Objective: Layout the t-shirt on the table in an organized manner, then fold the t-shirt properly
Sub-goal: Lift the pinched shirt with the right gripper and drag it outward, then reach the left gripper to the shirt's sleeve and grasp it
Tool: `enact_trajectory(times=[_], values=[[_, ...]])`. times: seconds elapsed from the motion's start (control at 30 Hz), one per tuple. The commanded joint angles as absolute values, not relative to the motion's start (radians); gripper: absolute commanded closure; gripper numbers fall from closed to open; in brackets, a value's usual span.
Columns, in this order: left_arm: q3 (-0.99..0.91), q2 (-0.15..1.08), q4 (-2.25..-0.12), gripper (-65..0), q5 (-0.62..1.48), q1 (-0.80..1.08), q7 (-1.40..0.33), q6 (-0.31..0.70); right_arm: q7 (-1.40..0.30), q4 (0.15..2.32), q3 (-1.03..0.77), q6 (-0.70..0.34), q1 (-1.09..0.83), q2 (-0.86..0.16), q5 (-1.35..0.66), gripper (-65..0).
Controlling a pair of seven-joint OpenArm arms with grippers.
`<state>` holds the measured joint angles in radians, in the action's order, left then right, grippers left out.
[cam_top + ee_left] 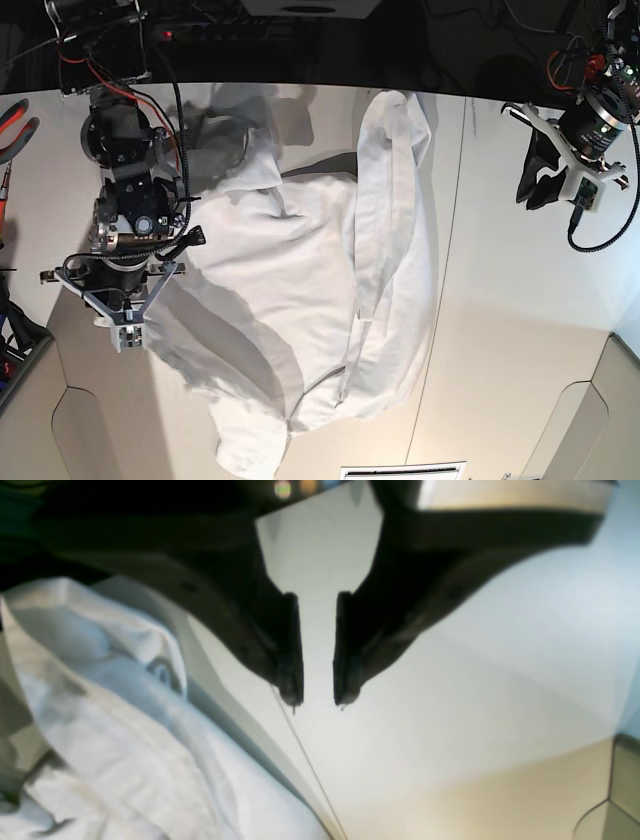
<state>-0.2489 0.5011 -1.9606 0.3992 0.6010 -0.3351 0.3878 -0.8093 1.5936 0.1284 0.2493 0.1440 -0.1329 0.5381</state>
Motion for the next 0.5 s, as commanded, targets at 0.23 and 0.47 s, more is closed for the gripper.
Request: enact_trajectory(times=[0.23,0.47], values=[[-0.257,0.516,-1.974,-14.7,0.453,0.568,-0.32,0.387,-0.737,1.63,-0.097,0.266,0.049,-0.138,0.56,-23.0],[-0.257,0.516,-1.974,-14.7,0.453,0.565,-0.327,0.387,-0.707,1.63,-0.263,0.237,0.047,-0.2,0.43,-21.3]])
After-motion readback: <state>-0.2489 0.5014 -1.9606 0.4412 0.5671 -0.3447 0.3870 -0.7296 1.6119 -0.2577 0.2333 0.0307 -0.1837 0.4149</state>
